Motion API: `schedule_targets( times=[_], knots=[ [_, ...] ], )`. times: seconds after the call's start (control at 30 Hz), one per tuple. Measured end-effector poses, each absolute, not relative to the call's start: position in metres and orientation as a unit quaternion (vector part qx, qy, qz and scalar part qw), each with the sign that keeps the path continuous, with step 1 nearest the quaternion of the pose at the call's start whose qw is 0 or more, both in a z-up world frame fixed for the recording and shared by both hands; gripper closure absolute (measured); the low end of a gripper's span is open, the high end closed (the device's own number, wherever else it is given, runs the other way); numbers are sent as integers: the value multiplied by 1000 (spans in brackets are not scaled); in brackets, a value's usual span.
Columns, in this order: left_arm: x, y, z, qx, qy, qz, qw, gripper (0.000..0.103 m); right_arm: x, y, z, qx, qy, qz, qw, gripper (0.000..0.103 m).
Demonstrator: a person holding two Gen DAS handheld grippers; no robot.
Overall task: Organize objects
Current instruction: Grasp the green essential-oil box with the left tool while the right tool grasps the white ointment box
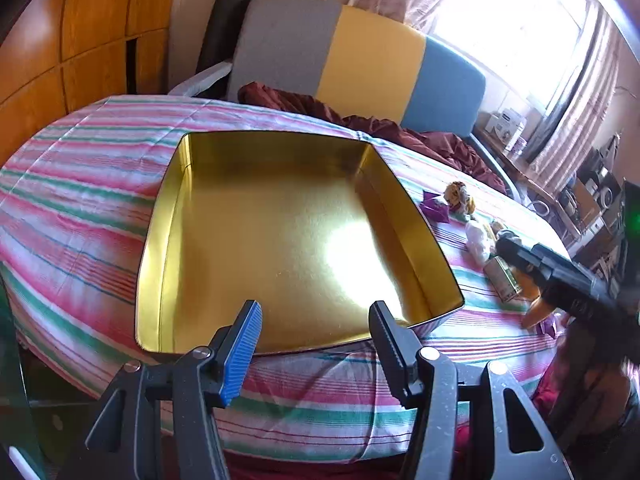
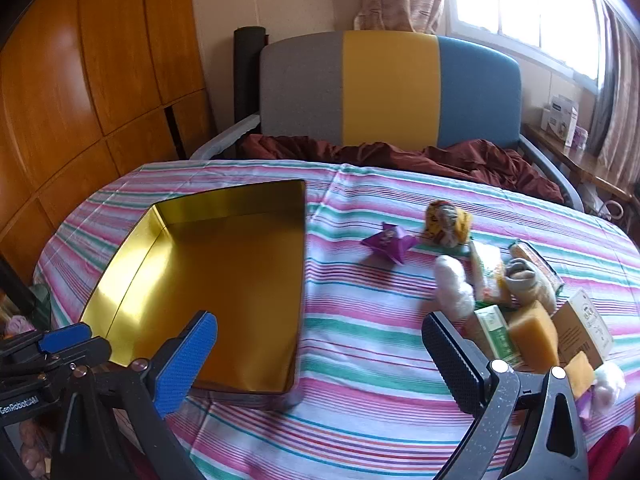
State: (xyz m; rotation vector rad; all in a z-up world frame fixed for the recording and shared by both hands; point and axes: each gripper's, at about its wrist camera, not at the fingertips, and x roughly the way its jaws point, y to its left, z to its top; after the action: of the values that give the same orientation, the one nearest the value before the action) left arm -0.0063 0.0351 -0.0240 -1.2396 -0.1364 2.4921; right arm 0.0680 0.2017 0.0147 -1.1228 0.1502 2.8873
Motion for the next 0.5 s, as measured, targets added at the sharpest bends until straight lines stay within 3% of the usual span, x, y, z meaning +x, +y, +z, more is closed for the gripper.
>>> schedule_targets(
  times=[0.27,0.5],
  knots=[
    [-3,67,-14,-433,-29,864,257,39,80,319,44,-336,100,928,124,0],
    [-3,129,-11,-455,10,831,319,39,108,434,30,-310,217,897,229,0]
  ],
)
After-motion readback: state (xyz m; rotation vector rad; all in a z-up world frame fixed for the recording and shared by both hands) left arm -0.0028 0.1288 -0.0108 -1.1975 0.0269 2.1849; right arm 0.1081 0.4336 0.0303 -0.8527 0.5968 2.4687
